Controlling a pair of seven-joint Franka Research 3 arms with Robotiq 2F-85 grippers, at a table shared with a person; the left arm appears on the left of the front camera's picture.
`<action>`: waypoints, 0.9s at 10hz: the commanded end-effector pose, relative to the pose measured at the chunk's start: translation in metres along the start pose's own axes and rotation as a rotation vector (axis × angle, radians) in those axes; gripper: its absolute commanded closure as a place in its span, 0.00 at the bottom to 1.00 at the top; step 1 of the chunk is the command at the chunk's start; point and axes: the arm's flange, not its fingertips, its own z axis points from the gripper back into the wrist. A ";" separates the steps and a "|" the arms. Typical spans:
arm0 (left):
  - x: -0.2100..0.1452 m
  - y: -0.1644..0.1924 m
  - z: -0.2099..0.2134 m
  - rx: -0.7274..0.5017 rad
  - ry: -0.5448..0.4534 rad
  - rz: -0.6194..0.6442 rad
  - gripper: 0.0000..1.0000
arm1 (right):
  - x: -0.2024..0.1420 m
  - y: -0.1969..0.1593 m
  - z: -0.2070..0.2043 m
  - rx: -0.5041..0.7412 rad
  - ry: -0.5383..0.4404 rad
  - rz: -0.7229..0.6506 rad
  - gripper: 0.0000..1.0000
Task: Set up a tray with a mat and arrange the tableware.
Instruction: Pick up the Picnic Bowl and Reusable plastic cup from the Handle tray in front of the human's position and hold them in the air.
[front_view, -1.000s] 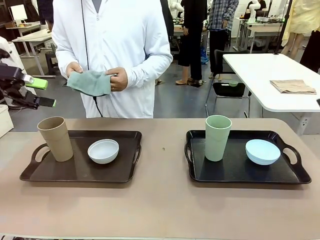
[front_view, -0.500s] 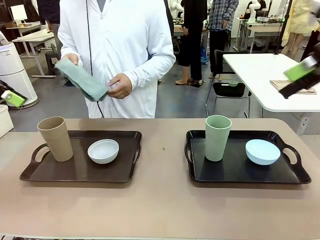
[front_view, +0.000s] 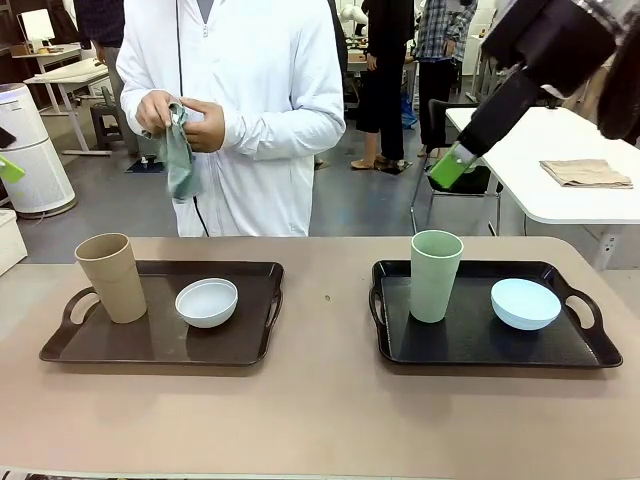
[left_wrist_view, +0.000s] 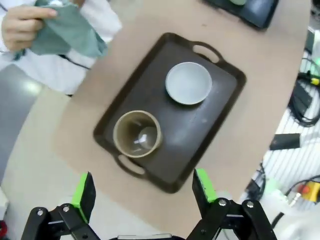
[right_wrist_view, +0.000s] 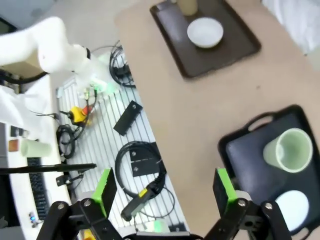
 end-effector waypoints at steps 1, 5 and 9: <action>-0.005 -0.004 -0.010 -0.113 0.003 0.044 0.00 | -0.022 -0.010 0.013 0.020 0.004 -0.080 0.00; -0.015 0.057 -0.047 0.027 -0.006 -0.256 0.00 | 0.062 -0.018 -0.061 -0.122 0.096 0.262 0.00; -0.022 0.100 -0.080 -0.568 -0.023 -0.370 0.00 | 0.163 -0.047 -0.164 0.181 0.069 0.441 0.00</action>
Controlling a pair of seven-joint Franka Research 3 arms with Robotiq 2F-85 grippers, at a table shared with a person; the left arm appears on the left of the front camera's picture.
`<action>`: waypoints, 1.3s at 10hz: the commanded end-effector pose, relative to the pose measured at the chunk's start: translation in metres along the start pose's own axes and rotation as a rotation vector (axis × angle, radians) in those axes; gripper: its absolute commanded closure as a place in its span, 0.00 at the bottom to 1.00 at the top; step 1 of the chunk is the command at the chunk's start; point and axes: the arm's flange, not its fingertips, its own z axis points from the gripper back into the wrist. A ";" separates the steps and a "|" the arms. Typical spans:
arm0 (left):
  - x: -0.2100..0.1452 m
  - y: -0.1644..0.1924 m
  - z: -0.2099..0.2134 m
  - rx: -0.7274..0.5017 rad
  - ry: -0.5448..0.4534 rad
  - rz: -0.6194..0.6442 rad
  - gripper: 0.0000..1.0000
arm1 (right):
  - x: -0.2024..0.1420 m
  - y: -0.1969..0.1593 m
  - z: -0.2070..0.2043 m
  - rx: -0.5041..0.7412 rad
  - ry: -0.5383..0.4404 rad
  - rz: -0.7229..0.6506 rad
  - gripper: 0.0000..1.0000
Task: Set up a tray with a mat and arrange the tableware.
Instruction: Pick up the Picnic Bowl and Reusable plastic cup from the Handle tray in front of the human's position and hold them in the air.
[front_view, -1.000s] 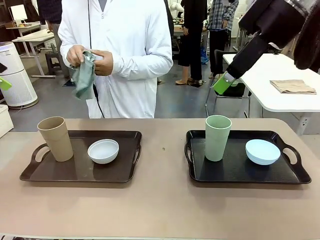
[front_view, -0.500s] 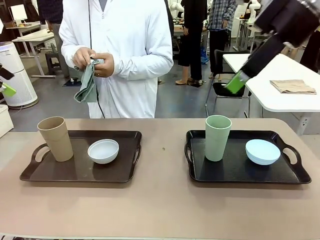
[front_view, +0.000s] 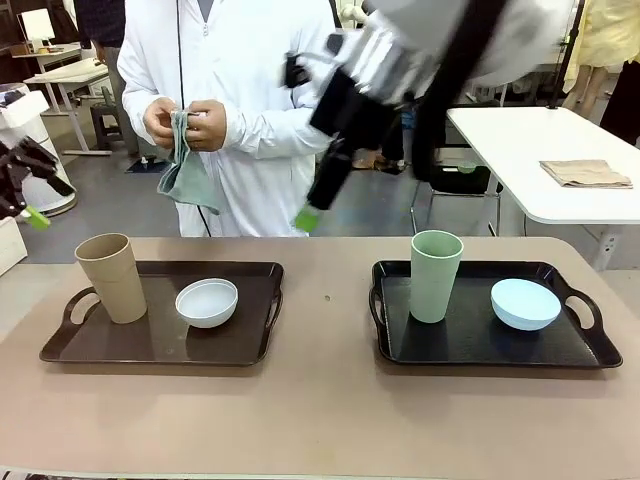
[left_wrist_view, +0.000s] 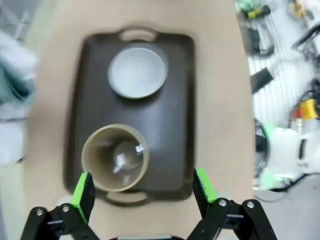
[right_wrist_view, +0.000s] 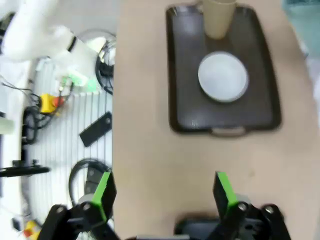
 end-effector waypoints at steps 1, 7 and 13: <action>0.004 -0.007 0.005 0.142 0.059 0.017 0.00 | -0.020 0.026 0.024 -0.065 0.031 -0.051 0.00; -0.059 0.027 -0.004 -0.072 -0.097 -0.054 0.00 | 0.034 -0.038 -0.041 0.097 0.003 -0.279 0.00; -0.097 0.023 -0.021 -0.071 -0.110 -0.216 0.00 | 0.046 -0.054 -0.073 0.067 0.013 -0.597 0.00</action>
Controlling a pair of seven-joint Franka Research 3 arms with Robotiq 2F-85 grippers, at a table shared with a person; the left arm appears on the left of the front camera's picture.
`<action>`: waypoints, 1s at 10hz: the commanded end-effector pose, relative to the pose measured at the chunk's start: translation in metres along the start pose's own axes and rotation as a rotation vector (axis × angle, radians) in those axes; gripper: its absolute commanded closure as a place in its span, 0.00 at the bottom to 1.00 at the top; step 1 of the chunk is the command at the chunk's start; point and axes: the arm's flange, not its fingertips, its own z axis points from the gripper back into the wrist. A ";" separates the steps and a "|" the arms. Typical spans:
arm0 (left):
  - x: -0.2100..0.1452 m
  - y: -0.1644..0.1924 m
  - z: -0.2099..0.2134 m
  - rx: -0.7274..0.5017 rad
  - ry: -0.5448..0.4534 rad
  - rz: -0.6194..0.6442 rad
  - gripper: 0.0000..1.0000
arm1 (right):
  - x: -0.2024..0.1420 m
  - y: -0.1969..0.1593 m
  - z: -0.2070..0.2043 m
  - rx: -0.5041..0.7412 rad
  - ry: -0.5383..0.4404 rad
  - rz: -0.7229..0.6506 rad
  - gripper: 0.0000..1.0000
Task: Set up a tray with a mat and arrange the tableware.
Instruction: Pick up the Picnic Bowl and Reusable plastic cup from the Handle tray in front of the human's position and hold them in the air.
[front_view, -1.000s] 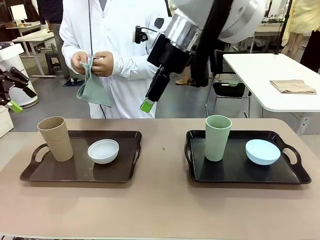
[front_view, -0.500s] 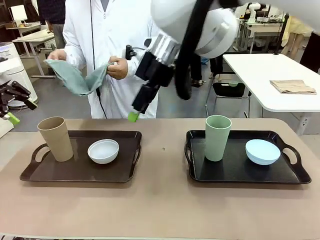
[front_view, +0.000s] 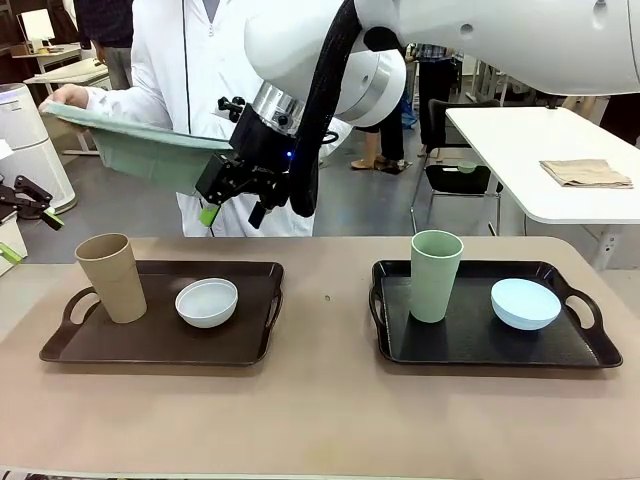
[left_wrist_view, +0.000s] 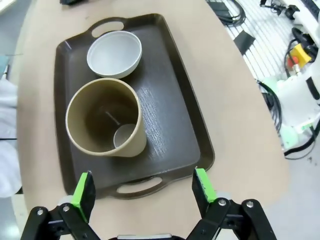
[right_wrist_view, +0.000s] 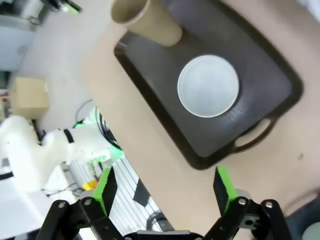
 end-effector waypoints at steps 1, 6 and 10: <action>0.010 -0.002 0.002 -0.007 0.010 0.048 0.00 | -0.014 -0.009 0.005 0.039 0.026 0.105 0.00; -0.025 0.037 -0.027 -0.031 -0.077 0.214 0.00 | 0.033 -0.008 -0.045 -0.296 0.034 -0.245 0.00; -0.047 0.042 -0.050 0.043 -0.146 0.252 0.00 | 0.042 -0.012 -0.093 -0.558 0.031 -0.313 0.00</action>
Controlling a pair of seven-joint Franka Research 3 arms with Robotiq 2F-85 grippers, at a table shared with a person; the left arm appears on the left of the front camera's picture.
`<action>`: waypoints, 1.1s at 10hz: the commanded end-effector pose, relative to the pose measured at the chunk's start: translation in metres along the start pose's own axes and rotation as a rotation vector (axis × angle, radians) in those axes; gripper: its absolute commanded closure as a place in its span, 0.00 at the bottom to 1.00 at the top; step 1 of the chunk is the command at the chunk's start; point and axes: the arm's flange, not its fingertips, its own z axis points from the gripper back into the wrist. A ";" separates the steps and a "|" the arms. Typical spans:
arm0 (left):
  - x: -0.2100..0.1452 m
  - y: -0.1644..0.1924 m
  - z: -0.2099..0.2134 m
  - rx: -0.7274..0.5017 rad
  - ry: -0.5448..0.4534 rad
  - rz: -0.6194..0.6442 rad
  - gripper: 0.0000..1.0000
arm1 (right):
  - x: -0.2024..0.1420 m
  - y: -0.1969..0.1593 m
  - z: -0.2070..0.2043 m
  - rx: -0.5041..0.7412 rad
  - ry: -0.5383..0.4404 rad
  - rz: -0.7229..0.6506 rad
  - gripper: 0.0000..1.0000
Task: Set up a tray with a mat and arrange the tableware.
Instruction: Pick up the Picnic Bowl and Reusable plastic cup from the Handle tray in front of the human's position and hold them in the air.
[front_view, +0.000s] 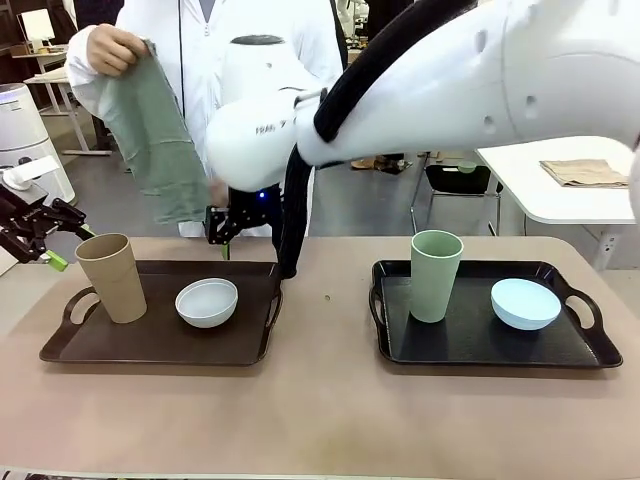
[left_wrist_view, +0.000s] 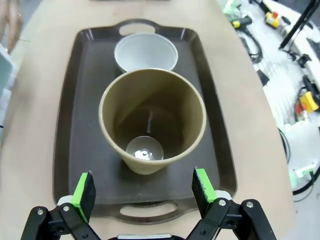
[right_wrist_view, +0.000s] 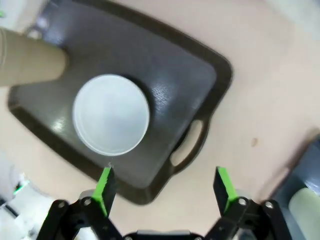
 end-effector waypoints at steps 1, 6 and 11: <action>-0.007 0.008 0.005 0.049 -0.051 0.009 0.00 | 0.008 0.019 -0.004 -0.097 0.012 -0.022 0.00; -0.005 0.001 0.003 0.005 -0.040 -0.004 0.00 | 0.011 0.022 -0.021 -0.047 0.040 -0.062 0.00; -0.016 0.025 -0.023 -0.077 -0.237 0.074 0.00 | 0.031 0.037 -0.070 -0.102 0.093 -0.172 0.00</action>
